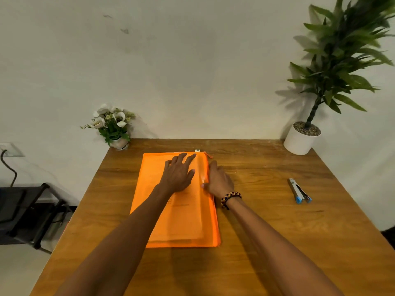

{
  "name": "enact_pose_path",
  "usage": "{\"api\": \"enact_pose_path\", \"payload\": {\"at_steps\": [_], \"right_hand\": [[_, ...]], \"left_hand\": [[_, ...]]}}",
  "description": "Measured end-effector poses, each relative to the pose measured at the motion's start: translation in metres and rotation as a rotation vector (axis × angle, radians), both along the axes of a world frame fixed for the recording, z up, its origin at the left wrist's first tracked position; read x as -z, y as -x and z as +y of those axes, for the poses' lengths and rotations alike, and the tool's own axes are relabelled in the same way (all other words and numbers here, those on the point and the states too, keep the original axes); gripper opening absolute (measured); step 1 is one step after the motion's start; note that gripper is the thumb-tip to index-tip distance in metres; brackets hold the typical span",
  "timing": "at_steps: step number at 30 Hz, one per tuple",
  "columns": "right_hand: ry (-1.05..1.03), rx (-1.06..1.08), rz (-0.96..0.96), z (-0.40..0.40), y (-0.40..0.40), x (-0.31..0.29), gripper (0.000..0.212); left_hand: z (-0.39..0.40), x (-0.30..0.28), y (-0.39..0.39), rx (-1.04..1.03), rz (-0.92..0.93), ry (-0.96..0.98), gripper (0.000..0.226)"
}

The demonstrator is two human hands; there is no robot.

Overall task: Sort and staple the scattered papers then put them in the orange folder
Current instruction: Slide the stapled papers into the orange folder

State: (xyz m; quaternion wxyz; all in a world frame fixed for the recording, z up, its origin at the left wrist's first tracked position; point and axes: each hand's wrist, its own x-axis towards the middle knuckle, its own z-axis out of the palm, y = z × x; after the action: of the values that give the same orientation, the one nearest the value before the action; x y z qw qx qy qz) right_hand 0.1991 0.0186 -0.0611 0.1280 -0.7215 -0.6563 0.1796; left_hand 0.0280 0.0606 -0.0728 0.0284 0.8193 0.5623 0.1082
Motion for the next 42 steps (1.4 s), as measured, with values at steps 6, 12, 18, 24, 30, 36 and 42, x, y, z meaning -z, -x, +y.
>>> {"api": "enact_pose_path", "payload": {"at_steps": [6, 12, 18, 24, 30, 36, 42], "right_hand": [[0.014, 0.017, 0.020, 0.035, -0.014, -0.005, 0.057], [-0.076, 0.000, -0.042, 0.066, -0.015, -0.008, 0.033], [-0.133, 0.040, -0.133, 0.085, -0.006, -0.003, 0.028], [-0.269, -0.127, -0.167, 0.088, -0.016, -0.007, 0.012], [-0.330, -0.381, -0.250, 0.066, -0.029, -0.016, 0.016], [-0.276, -0.420, -0.261, 0.025, -0.039, -0.012, 0.018], [-0.236, -0.487, -0.222, -0.017, -0.045, -0.025, 0.018]], "left_hand": [[0.030, 0.014, -0.018, 0.100, 0.119, 0.145, 0.055], [0.043, 0.013, -0.026, 0.016, 0.039, 0.108, 0.056], [0.056, 0.015, -0.029, -0.008, 0.057, 0.124, 0.059], [0.066, 0.006, -0.028, 0.027, 0.080, 0.165, 0.047], [0.063, 0.000, -0.038, 0.021, 0.174, 0.192, 0.049], [0.054, 0.006, -0.035, 0.020, 0.216, 0.136, 0.055], [0.047, 0.011, -0.039, -0.002, 0.215, 0.154, 0.062]]}}
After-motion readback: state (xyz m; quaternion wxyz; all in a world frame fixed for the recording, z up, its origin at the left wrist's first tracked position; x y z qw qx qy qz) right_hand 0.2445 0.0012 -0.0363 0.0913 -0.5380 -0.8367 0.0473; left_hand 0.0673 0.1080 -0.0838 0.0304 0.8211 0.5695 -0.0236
